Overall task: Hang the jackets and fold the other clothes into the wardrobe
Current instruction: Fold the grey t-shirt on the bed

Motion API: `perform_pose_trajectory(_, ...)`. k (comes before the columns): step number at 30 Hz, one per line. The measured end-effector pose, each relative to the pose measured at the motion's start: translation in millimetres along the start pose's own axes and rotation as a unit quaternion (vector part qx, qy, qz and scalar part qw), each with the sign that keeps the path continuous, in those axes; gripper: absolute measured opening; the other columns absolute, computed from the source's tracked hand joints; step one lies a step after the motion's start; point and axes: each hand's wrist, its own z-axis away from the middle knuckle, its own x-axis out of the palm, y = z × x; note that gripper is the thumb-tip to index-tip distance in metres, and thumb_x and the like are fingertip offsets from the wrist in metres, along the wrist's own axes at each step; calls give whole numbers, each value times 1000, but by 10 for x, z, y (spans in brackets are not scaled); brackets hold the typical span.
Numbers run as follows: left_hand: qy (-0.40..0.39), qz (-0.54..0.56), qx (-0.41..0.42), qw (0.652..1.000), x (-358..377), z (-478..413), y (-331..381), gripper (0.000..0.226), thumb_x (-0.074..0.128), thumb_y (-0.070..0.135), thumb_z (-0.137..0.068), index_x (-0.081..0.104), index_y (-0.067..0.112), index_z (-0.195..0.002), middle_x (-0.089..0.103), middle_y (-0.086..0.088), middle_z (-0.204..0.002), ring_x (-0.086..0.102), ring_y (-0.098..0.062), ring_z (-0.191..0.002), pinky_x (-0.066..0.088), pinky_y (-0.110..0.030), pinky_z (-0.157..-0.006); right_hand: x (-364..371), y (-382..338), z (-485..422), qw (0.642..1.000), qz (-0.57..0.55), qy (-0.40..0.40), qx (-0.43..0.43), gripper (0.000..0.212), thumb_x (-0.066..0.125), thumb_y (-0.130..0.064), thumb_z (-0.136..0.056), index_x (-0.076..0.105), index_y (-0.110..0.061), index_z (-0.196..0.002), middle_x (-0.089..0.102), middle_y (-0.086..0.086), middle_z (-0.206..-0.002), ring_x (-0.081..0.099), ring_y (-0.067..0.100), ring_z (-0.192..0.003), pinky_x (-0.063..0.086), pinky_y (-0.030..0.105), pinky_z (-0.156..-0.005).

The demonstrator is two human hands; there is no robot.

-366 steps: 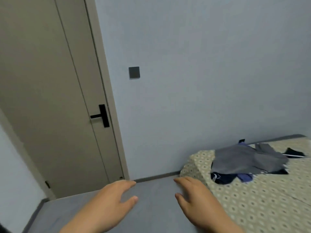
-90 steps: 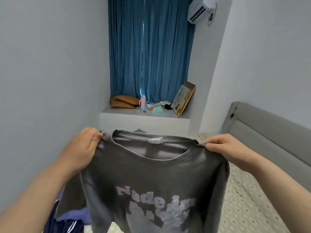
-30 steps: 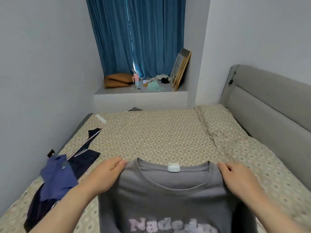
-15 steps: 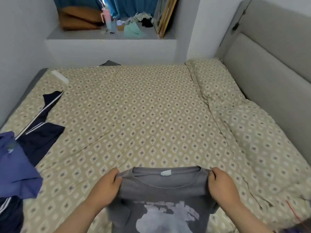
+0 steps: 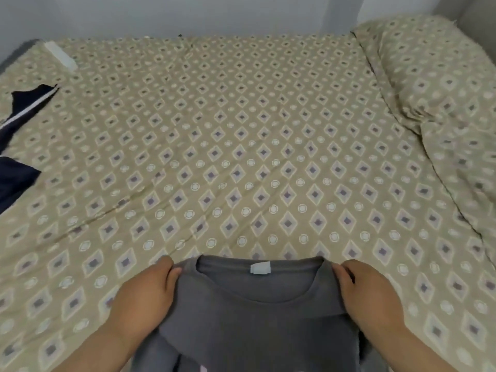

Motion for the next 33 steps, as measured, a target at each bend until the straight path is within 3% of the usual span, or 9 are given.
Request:
perform_pose_trajectory(3,47,-31,20,998,360,-518,107,32,35,46,-99,35,27,-73,46,9,-58,42,-12,-51,28,-31,-48,311,119,-477,999,28,19,-12,43,35,-47,-100,53,-25,-68,57,-9,-67,51,6,-61,39,31,-54)
perform_pose_trajectory(8,128,-121,141,974,544,-1560,213,43,24,55,-97,39,20,-77,35,8,-58,36,-22,-54,26,-32,-50,490,96,-1432,985,90,109,-98,41,33,-47,-101,49,-23,-71,49,-9,-63,38,9,-54,23,27,-49)
perform_pose_trajectory(12,139,-129,125,974,661,-2184,123,49,16,58,-96,41,18,-82,37,7,-61,38,-24,-59,29,-35,-55,595,-126,-2048,973,116,135,-150,39,32,-46,-103,44,-19,-77,42,-7,-63,37,21,-57,25,33,-51)
perform_pose_trajectory(17,162,-106,131,972,793,-2307,56,41,27,51,-99,41,22,-75,35,11,-55,35,-21,-53,19,-30,-50,757,-92,-2194,978,117,124,-119,39,29,-47,-102,46,-20,-80,43,-10,-63,37,22,-59,18,31,-50)
perform_pose_trajectory(22,149,-99,123,976,787,-2356,44,43,24,55,-97,42,24,-74,41,10,-56,39,-20,-54,23,-31,-51,752,-118,-2194,979,124,121,-107,38,30,-47,-102,47,-22,-79,45,-8,-64,42,25,-62,24,32,-53)
perform_pose_trajectory(25,149,-102,113,977,776,-2352,46,45,22,58,-96,43,24,-75,45,11,-58,40,-15,-52,20,-28,-49,745,-157,-2173,977,134,120,-111,41,26,-47,-101,48,-19,-80,51,-1,-68,45,27,-64,30,34,-55)
perform_pose_trajectory(27,110,-81,107,985,733,-2340,118,41,26,56,-97,42,24,-78,48,8,-63,42,-13,-55,21,-28,-48,716,-209,-2111,973,155,115,-123,47,22,-39,-103,54,-9,-85,56,12,-76,46,31,-69,33,38,-59)
perform_pose_trajectory(30,36,-14,103,994,568,-2112,166,28,44,48,-96,44,21,-89,54,4,-84,50,-21,-76,34,-34,-61,687,-472,-1845,967,158,166,-110,39,33,-21,-97,59,9,-104,54,34,-101,50,47,-89,37,50,-76)
perform_pose_trajectory(33,97,0,61,993,503,-1519,-119,39,59,39,-90,54,13,-119,57,-7,-114,53,-30,-103,41,-41,-90,844,-870,-1242,966,135,153,-161,45,44,-20,-91,51,6,-127,47,30,-128,46,48,-115,39,60,-99)
